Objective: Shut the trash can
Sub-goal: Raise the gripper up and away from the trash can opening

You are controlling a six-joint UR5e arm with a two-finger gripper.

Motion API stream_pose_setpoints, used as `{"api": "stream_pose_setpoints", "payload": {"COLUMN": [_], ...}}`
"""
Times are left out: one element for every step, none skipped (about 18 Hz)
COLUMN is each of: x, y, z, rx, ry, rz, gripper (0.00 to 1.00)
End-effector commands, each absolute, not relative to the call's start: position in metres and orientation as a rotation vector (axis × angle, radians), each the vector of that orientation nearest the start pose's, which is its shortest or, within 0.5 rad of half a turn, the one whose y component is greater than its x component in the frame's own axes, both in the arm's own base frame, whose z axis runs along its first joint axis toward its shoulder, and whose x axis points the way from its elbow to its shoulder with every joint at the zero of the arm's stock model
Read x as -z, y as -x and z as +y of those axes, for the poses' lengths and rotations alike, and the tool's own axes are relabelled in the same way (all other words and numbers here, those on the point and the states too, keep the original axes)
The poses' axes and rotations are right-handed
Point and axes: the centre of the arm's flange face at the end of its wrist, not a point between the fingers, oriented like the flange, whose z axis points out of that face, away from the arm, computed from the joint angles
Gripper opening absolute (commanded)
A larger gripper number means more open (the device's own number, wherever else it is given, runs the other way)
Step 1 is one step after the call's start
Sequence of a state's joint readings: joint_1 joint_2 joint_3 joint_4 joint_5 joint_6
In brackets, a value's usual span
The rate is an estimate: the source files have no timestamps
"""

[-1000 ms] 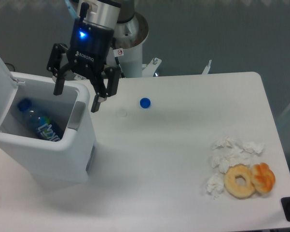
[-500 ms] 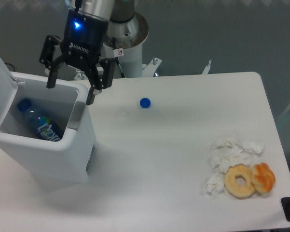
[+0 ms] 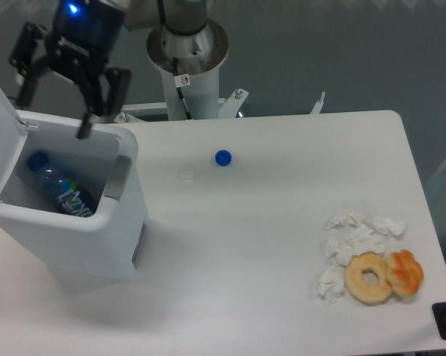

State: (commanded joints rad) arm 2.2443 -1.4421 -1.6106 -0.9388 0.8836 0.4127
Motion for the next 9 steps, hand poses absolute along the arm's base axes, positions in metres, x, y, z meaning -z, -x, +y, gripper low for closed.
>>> {"api": "stream_pose_setpoints", "payload": {"x": [-0.631,-0.635,-0.640,-0.645,-0.648,-0.652,-0.653,-0.653,-0.652], "y": [0.127,0.120,0.114,0.110,0.104,0.093,0.088,0.081,0.074], "z": [0.480,0.476,0.473,0.471,0.470,0.468,0.468,0.469,0.472], "rx": [0.242,0.244,0.248,0.258,0.286,0.326,0.368,0.413,0.454], "ry": [2.195,2.188,2.182,2.172,2.158,2.140,2.130,2.126,2.126], "rz": [0.019,0.019,0.013,0.014,0.025,0.042,0.035,0.023,0.018], "gripper": [1.00,1.00,1.00,1.00,1.00,1.00,1.00,1.00,1.00]}}
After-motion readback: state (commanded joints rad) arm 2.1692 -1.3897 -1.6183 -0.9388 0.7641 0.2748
